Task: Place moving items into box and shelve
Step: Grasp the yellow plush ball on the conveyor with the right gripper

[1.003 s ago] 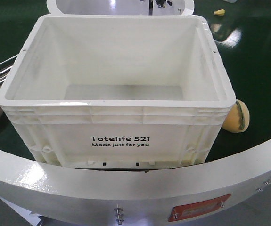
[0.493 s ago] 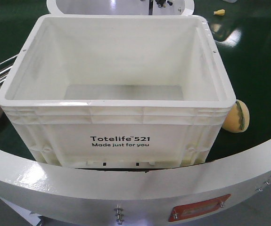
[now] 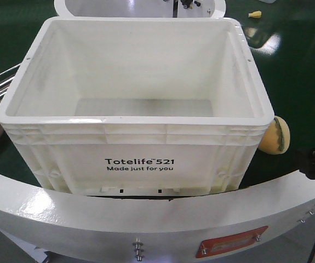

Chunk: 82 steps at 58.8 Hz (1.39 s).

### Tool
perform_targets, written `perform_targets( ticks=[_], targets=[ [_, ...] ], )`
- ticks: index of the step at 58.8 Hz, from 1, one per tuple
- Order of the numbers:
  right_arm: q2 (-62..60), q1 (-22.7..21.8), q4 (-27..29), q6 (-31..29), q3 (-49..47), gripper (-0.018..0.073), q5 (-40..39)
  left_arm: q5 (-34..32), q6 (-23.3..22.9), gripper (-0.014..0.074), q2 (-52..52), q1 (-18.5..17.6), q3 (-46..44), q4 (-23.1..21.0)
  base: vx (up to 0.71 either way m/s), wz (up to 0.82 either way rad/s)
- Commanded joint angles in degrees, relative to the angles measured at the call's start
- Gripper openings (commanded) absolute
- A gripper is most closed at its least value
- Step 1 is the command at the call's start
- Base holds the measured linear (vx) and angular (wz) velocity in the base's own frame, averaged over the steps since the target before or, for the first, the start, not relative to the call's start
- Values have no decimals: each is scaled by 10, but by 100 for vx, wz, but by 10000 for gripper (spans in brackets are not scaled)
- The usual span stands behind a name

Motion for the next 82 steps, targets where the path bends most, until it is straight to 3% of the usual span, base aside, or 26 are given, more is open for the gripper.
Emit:
perform_targets(
  ticks=[1, 14, 41, 48, 67, 82],
  targets=[
    [30, -2, -11, 25, -31, 671, -48, -37, -3, 520, 5, -2, -17, -4, 0, 0],
    [164, -2, 8, 32, -100, 666, -36, -23, -3, 517, 5, -2, -17, -4, 0, 0],
    [372, -2, 26, -31, -218, 629, -65, -8, -3, 517, 5, -2, -17, -4, 0, 0],
    [390, -2, 26, -45, -223, 568, -61, -8, -3, 517, 5, -2, -17, -4, 0, 0],
    [386, -2, 25, -45, -224, 265, -49, -8, -3, 517, 5, -2, -17, -4, 0, 0],
    [320, -2, 3, -45, -274, 234, 12, -8, -3, 517, 5, -2, -17, -4, 0, 0]
  ],
)
